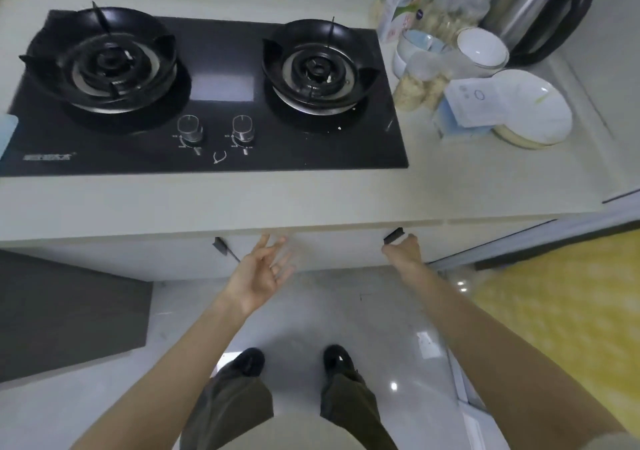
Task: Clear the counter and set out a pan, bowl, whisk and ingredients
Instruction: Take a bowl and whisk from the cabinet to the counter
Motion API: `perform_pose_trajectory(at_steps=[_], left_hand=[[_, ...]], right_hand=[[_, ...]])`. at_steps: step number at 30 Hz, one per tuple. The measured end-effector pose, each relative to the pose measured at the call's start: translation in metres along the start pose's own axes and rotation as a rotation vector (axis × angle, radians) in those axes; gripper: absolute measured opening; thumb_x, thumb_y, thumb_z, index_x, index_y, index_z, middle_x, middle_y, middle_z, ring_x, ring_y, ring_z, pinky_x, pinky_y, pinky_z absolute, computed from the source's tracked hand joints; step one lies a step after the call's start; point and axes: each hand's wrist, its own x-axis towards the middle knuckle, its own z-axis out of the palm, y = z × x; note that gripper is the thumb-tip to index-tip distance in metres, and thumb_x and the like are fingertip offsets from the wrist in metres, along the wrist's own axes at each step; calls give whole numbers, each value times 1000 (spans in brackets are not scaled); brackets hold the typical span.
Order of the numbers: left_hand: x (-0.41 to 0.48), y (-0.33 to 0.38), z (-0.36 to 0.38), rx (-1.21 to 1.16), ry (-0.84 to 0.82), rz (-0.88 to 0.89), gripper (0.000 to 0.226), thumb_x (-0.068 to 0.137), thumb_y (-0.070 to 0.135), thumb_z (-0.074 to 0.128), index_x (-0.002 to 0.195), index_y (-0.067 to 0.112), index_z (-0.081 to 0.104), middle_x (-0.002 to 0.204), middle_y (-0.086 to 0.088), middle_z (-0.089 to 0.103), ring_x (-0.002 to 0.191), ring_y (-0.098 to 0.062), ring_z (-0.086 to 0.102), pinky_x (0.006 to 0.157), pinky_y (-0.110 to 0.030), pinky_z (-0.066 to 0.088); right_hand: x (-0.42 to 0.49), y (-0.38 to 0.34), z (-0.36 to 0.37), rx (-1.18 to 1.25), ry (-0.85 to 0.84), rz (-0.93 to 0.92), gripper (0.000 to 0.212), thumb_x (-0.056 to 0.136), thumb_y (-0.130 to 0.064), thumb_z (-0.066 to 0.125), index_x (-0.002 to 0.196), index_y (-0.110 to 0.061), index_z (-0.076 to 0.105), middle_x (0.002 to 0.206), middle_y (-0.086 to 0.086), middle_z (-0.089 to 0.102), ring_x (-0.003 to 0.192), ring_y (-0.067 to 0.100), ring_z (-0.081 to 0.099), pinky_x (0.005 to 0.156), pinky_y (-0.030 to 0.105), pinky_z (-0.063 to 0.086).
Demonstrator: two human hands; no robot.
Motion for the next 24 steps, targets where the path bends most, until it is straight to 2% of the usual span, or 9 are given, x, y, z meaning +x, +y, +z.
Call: perform_pose_trajectory(at_steps=[3,6,8,10,13,15,18,20,24], left_hand=[[1,-29,33,285,66,24,44,97,8,44,137,24,40,133,1,56,121,-25,54,108,-41,39],[0,-53,57,654,146,105,33,99,10,41,128,21,49,127,0,61,115,-23,58,102,-38,43],[-2,-67,71,761,173,146,30,98,11,44,126,19,52,124,-1,62,112,-23,59,99,-37,45],[-6,-77,81,814,193,178,30,98,12,46,126,18,53,121,-1,63,110,-23,61,96,-35,46],[-12,-89,92,884,203,220,30,98,12,45,126,19,53,118,-1,63,106,-22,61,94,-33,46],[-17,-97,95,926,204,229,30,97,11,43,125,20,53,117,0,62,105,-21,60,95,-34,45],[-23,-114,100,972,193,229,32,97,9,41,125,19,52,117,1,61,105,-21,60,95,-33,44],[-28,-128,104,1000,168,222,34,97,8,41,126,19,51,119,0,60,106,-22,59,94,-33,44],[-42,-166,114,1050,84,192,35,95,6,41,128,17,50,120,-2,59,108,-24,59,92,-32,43]], right_hand=[[34,5,-23,23,-135,-26,43,88,-5,56,129,-4,42,119,9,50,124,31,48,86,25,38],[55,13,-34,-32,-284,-107,42,85,-6,62,122,-6,42,112,9,50,102,24,50,78,25,38],[63,23,-39,-75,-321,-173,42,83,-3,62,116,-13,38,107,7,49,95,19,47,77,24,40],[62,30,-43,-56,-337,-185,42,82,-5,62,113,-18,37,101,3,48,97,20,51,88,31,47],[56,40,-53,-121,-362,-189,47,77,-14,62,119,-17,40,104,4,56,104,28,62,94,44,51],[47,52,-61,-203,-392,-217,48,76,-20,61,119,-15,41,102,3,57,96,29,65,90,43,53],[25,82,-76,-255,-354,-275,33,86,-40,59,103,-14,49,97,1,59,72,22,67,70,31,56],[12,111,-84,-284,-305,-294,51,88,-60,47,94,-10,56,92,3,63,70,21,66,72,35,57],[-21,171,-109,-346,-213,-246,69,81,-82,21,82,-25,60,88,1,62,84,24,63,84,42,53]])
